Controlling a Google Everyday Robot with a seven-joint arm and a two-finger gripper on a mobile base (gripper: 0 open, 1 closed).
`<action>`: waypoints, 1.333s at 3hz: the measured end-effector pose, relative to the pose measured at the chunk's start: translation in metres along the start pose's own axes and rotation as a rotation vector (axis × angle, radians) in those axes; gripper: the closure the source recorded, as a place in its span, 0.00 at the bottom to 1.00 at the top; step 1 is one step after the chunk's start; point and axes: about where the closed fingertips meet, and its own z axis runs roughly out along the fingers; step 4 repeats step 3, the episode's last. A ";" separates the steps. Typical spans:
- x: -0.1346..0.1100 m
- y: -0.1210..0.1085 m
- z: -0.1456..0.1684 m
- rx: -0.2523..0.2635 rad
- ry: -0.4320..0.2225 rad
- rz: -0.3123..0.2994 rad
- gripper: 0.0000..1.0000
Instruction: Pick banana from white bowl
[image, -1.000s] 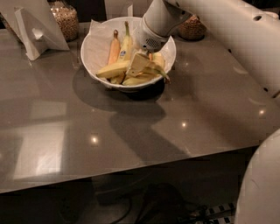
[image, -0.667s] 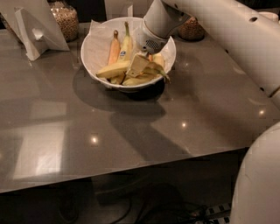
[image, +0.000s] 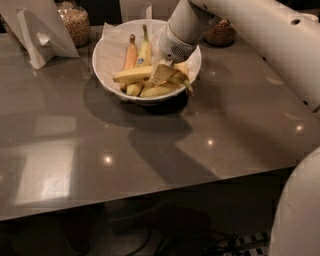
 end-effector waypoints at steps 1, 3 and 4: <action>-0.004 0.013 -0.019 0.006 -0.007 -0.053 1.00; -0.011 0.054 -0.074 -0.019 -0.037 -0.203 1.00; -0.011 0.054 -0.074 -0.019 -0.037 -0.203 1.00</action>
Offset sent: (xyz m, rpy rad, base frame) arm -0.0680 -0.0152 0.0677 -0.0381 -0.1094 0.1858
